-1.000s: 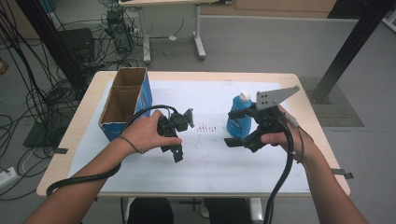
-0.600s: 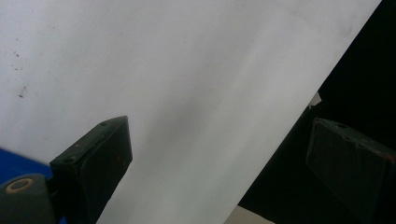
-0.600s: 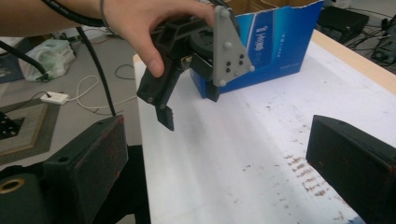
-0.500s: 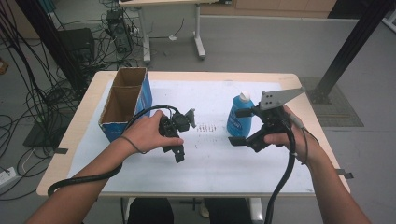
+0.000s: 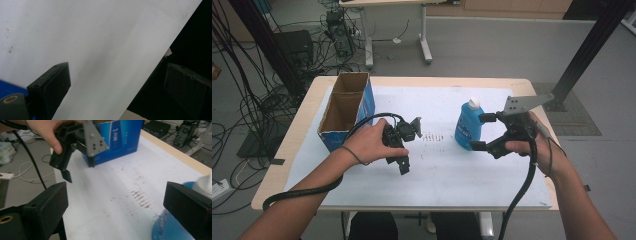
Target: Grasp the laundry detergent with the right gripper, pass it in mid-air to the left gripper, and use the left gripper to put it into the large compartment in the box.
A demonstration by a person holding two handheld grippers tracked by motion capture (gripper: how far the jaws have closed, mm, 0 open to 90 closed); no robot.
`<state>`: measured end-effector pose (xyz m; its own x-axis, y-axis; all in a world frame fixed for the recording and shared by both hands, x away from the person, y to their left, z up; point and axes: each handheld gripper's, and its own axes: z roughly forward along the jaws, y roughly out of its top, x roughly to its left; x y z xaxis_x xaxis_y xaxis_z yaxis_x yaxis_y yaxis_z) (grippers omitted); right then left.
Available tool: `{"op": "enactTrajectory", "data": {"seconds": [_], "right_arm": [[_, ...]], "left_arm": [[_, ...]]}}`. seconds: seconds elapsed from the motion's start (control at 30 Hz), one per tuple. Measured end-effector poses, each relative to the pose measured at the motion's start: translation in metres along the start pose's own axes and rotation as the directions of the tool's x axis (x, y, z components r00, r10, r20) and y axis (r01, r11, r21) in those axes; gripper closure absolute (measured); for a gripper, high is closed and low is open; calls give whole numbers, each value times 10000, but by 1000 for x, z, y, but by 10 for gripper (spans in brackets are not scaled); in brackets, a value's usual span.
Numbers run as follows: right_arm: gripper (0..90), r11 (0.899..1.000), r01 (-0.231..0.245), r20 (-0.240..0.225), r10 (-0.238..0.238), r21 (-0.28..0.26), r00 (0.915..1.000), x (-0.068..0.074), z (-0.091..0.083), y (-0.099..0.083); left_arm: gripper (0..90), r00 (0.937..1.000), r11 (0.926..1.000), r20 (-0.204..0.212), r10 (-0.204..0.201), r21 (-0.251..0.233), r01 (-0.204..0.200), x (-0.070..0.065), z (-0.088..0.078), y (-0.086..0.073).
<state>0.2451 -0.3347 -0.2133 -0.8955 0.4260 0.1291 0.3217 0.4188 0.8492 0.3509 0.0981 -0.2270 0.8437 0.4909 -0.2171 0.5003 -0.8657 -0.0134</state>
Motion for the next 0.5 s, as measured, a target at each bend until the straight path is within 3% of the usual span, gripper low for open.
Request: {"op": "enactTrajectory", "data": {"seconds": [0.3,0.5], "right_arm": [[54,9989,-467,759,464,20,9960,-1,-18,-13],[50,9967,-809,1374,812,-82,9872,0,-34,-24]], "left_arm": [[72,10000,10000,53,40,18,-40,1,2,2],[73,9999,10000,85,77,-15,-77,-1,3,4]]}}
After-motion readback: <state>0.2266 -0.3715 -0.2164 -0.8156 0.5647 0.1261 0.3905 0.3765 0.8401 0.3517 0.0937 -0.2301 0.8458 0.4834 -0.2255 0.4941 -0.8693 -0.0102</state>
